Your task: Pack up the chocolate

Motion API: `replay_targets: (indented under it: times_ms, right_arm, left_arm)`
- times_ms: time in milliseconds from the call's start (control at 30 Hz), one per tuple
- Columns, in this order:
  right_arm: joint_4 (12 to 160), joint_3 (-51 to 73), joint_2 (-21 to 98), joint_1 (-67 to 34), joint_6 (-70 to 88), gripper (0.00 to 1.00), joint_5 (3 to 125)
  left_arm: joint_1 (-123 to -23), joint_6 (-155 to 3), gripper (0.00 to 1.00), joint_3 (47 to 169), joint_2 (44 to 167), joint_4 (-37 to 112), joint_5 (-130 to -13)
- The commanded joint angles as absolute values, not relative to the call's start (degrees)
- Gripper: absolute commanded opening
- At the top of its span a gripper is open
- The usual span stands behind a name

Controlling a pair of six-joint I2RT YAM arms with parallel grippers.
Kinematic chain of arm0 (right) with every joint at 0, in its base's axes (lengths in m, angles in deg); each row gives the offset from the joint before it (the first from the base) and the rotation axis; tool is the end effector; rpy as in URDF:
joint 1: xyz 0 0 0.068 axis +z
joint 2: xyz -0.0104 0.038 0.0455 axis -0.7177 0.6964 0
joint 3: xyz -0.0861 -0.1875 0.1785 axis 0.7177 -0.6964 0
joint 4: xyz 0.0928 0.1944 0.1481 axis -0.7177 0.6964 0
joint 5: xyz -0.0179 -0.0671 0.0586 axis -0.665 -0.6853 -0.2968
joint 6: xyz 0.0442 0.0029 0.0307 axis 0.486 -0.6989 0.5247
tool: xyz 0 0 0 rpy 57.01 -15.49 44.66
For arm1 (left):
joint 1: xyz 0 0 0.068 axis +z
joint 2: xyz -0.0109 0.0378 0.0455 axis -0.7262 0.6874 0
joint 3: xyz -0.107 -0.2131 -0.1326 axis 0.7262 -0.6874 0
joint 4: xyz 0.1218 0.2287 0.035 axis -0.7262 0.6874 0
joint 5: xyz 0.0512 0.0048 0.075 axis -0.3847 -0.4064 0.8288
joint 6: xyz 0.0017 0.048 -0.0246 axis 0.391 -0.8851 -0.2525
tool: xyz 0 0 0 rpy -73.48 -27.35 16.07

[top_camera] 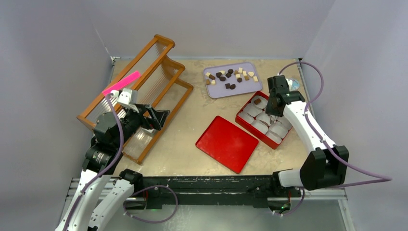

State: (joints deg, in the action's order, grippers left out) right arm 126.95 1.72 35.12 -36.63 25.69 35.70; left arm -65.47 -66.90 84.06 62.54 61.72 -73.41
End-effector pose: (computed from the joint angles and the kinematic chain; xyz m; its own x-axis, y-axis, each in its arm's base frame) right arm 0.2783 0.0324 0.2970 -0.6985 0.2648 -0.6649 0.3727 0.9277 -0.0221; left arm 0.1162 -0.0465 0.3674 -0.2646 -0.2716 -0.9253 0.4200 0.8313 -0.3641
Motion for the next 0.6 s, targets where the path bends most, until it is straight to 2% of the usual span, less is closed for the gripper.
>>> replay_targets:
  times_ms: [0, 367, 567]
  right_arm:
    - [124.49, 0.69, 36.13, -37.12, 27.50, 0.29, 33.23]
    - [123.35, -0.66, 38.84, -37.37, 29.33, 0.29, 34.27]
    - [124.15, -0.50, 38.24, -37.40, 30.31, 0.35, 33.07]
  left_arm:
    - [-65.64, -67.05, 0.98, 83.93, 62.62, 59.74, -74.20]
    - [-65.64, -67.15, 0.98, 83.94, 62.57, 59.84, -73.82]
    - [-65.64, -67.15, 0.98, 83.94, 62.66, 59.78, -74.03]
